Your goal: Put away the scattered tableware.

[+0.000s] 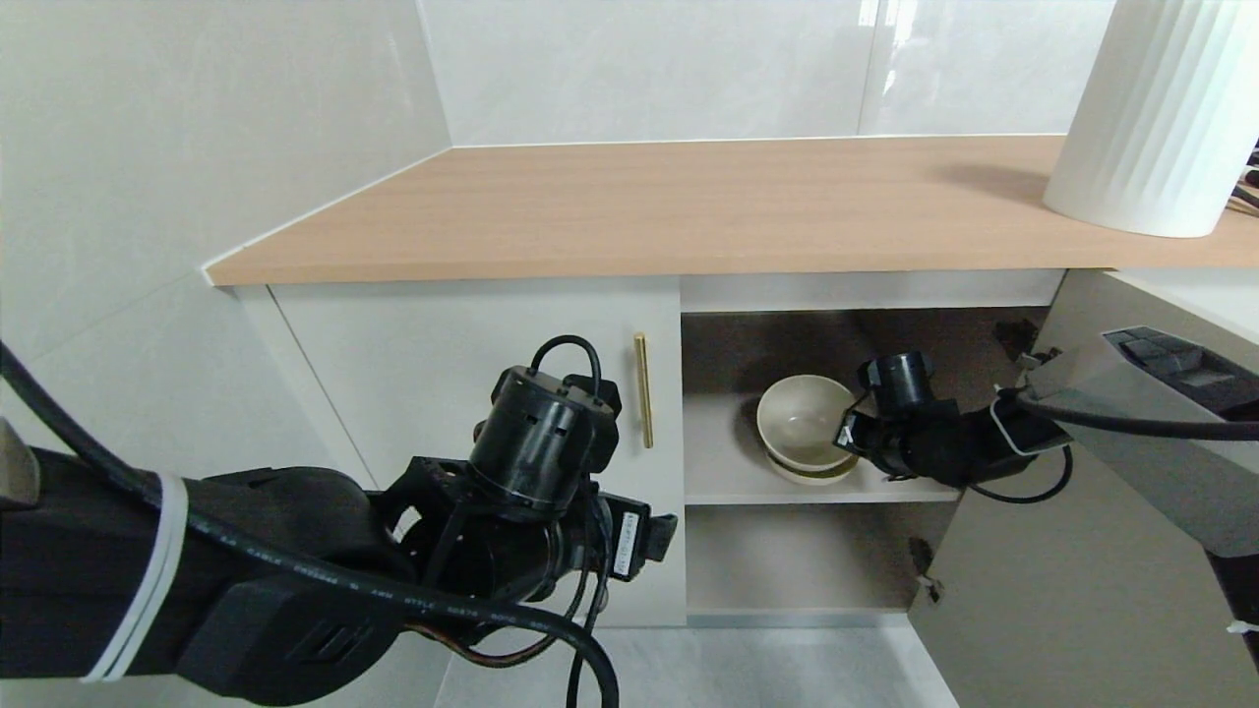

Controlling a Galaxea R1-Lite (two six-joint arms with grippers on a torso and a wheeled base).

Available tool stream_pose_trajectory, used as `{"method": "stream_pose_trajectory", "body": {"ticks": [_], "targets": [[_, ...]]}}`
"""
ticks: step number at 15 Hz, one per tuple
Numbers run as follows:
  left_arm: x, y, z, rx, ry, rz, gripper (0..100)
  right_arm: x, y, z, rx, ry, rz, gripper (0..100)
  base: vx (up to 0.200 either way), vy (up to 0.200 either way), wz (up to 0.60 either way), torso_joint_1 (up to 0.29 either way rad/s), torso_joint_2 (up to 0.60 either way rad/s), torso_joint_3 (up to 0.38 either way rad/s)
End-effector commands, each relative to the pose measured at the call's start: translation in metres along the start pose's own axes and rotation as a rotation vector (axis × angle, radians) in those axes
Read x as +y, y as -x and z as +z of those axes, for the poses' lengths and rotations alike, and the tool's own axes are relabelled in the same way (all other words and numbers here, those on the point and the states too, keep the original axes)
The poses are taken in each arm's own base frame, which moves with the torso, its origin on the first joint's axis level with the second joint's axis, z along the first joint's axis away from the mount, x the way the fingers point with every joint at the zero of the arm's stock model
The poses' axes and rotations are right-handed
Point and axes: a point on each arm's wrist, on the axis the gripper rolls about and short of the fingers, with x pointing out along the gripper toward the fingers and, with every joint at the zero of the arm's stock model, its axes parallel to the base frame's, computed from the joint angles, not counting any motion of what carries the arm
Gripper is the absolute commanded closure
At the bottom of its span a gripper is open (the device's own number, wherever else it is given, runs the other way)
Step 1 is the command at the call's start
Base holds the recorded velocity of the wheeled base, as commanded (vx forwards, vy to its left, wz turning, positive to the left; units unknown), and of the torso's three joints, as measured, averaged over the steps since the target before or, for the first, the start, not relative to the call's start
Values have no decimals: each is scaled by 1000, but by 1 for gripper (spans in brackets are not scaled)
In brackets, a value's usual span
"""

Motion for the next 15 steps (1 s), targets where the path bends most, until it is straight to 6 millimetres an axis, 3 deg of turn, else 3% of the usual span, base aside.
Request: {"method": "stream_pose_trajectory", "body": {"ticks": [1, 6, 10, 12, 15], "targets": [[0, 0, 0, 0, 0, 1, 0, 0, 0, -1, 1, 0, -1, 0, 0, 0, 0, 0, 0, 0], [2, -1, 1, -1, 6, 6, 0, 1, 9, 3, 3, -1, 1, 0, 0, 0, 0, 0, 0, 0], [20, 13, 8, -36, 68, 30, 0, 18, 86, 4, 126, 53, 122, 0, 0, 0, 0, 0, 0, 0], [37, 29, 3, -46, 92, 56, 0, 16, 129, 4, 173, 86, 152, 0, 0, 0, 0, 0, 0, 0], [57, 54, -8, -61, 120, 86, 0, 2, 197, 20, 193, 94, 166, 0, 0, 0, 0, 0, 0, 0]]}}
